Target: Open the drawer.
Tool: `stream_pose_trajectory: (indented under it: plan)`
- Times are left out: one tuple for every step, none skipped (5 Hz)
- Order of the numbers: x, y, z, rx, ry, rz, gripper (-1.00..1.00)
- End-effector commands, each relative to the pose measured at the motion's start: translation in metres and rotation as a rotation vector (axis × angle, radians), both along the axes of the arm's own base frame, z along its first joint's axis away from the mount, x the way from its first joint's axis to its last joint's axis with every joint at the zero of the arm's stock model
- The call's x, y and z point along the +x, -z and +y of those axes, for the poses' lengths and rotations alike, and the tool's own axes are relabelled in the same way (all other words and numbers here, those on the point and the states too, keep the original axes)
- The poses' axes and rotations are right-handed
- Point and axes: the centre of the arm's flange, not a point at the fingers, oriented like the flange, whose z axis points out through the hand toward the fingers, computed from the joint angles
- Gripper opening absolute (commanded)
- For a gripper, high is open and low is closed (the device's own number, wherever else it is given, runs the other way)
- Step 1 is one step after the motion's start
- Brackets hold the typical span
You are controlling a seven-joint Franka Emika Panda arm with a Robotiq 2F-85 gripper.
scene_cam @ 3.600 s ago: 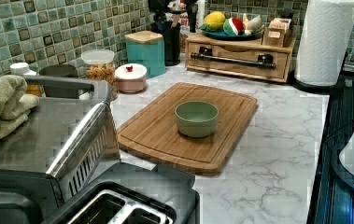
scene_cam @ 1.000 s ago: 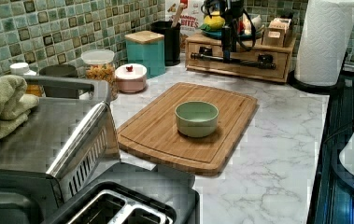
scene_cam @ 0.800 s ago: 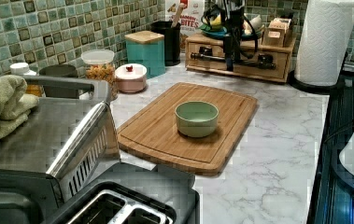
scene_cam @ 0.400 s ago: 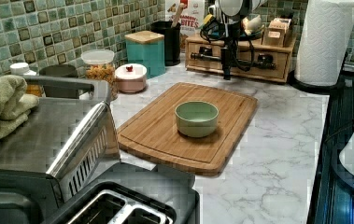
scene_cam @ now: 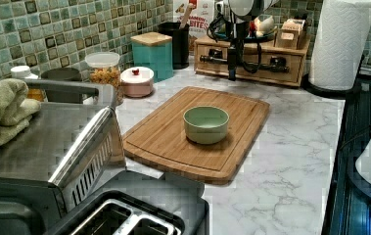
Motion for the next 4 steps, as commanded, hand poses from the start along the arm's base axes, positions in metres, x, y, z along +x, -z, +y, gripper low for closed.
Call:
stream_pose_trajectory:
  plan:
    - [0.020, 0.012, 0.022, 0.106, 0.097, 0.002, 1.00]
    - [0.017, 0.011, 0.040, 0.107, 0.102, -0.002, 1.00]
    - [0.015, 0.009, 0.071, 0.130, 0.081, 0.010, 1.00]
    - [0.006, 0.005, 0.115, 0.143, 0.034, 0.003, 1.00]
